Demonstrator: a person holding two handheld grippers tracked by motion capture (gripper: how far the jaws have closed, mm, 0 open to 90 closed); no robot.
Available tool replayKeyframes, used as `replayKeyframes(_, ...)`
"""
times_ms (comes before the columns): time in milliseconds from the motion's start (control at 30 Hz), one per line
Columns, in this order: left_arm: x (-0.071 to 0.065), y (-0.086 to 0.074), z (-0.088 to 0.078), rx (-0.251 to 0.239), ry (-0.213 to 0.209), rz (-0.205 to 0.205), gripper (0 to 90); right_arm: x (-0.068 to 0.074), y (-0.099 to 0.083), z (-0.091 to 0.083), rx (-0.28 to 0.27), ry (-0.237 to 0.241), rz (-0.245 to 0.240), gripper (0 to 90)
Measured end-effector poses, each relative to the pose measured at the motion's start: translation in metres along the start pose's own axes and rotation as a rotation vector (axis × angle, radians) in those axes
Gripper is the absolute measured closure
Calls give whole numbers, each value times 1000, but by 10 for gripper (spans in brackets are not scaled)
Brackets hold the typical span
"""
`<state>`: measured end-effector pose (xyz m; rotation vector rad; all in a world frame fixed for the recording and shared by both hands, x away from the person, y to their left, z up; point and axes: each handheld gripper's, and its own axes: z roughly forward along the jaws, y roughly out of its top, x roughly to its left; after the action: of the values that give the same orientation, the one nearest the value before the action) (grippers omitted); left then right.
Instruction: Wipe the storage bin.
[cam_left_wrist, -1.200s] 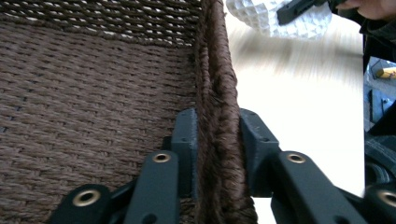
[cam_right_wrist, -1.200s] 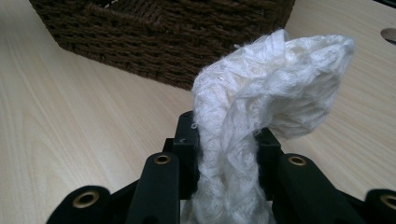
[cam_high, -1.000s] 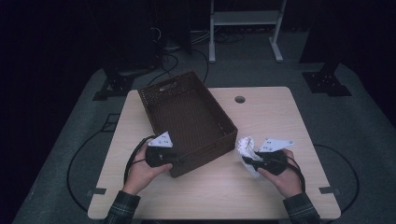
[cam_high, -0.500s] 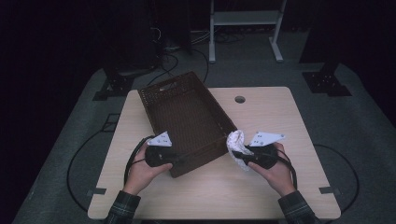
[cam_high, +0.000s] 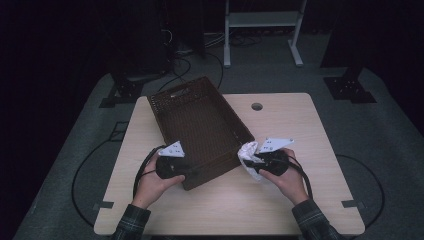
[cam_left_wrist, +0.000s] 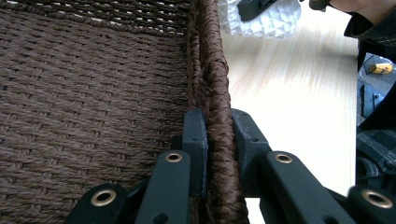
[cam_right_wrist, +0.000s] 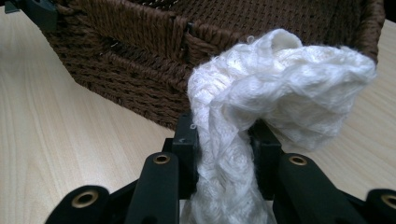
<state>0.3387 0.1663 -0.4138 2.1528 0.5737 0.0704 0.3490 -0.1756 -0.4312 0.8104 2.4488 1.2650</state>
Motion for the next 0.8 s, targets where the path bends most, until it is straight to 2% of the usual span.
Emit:
replayKeyframes(267,0,0,0,2,2,1,769,-5,-8,6,14,8,18,689)
replayKeyframes(800,-1,0,0,8,3,5,763,-12,-28,29,106,17,50,688)
